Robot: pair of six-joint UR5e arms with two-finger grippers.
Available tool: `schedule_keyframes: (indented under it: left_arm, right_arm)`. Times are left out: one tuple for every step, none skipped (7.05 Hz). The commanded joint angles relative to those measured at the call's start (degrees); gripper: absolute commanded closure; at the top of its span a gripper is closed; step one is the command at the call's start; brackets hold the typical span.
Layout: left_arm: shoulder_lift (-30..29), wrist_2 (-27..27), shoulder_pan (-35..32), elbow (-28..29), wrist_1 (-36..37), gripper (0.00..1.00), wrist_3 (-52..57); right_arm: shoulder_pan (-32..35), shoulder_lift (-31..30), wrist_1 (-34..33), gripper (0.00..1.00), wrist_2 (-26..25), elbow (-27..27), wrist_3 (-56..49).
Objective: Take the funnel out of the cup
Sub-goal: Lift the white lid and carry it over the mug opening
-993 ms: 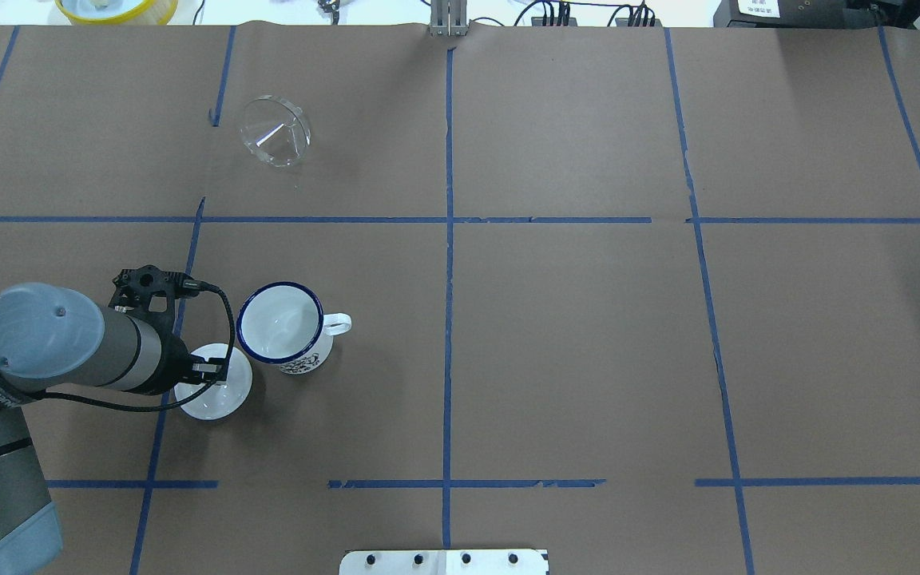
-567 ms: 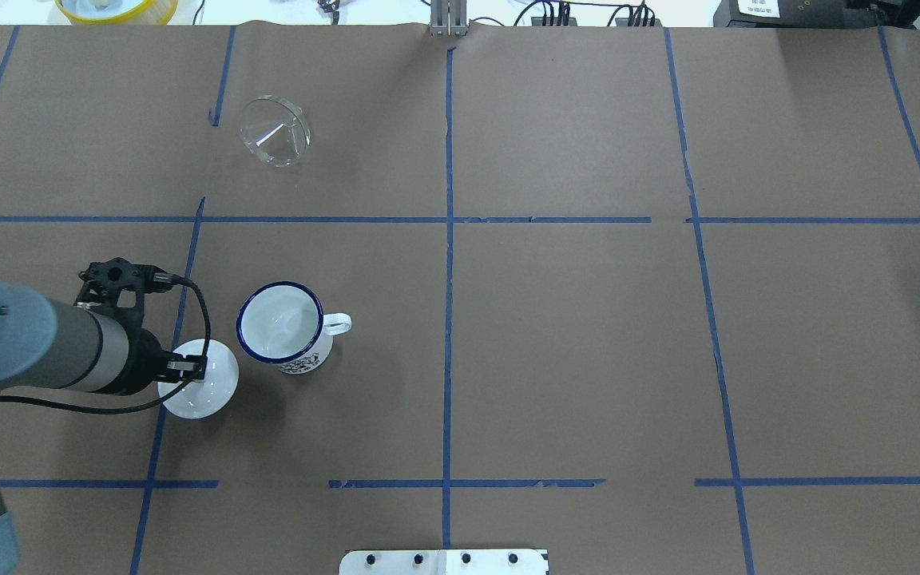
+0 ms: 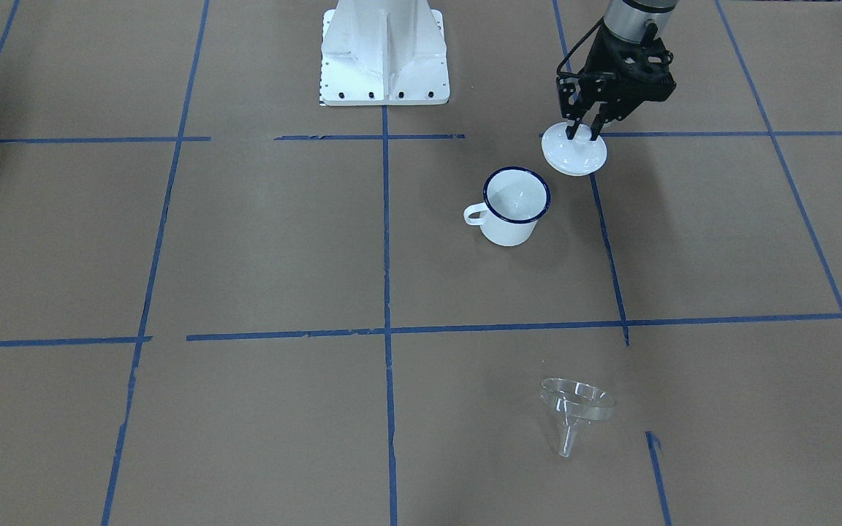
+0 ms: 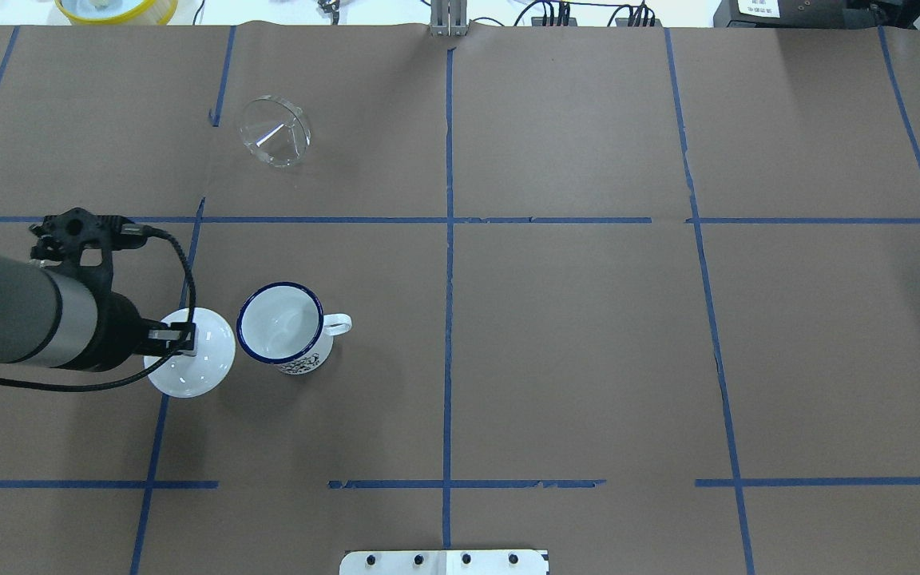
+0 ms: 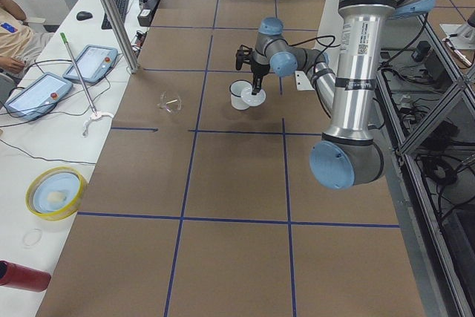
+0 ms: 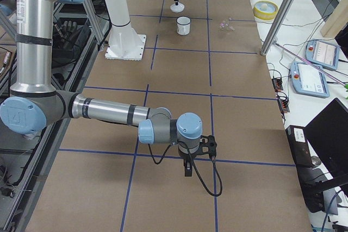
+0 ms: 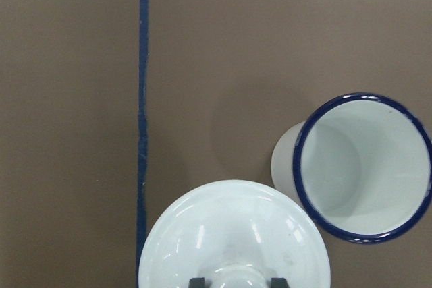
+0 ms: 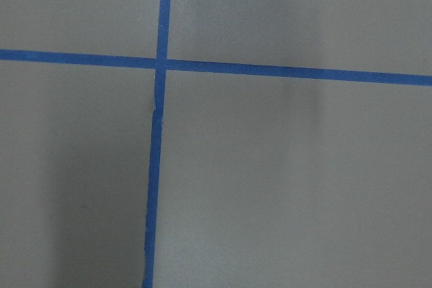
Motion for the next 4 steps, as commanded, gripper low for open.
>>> schedule_keyframes:
  left_arm:
    - [-14.4, -2.5, 0.3, 4.9, 12.5, 1.0, -0.3]
    - [-16.1, -2.7, 0.4, 8.1, 12.4, 1.0, -0.3]
    - [-16.4, -2.6, 0.4, 9.3, 12.2, 1.0, -0.2]
    - [-16.4, -2.6, 0.4, 9.3, 12.2, 1.0, 0.3]
  right_arm:
    - [0.0, 0.0, 0.0, 0.0, 0.0, 0.0, 0.0]
    - [0.0, 0.0, 0.0, 0.0, 0.0, 0.0, 0.0]
    - [0.0, 0.0, 0.0, 0.0, 0.0, 0.0, 0.0]
    - [0.0, 0.0, 0.0, 0.0, 0.0, 0.0, 0.0]
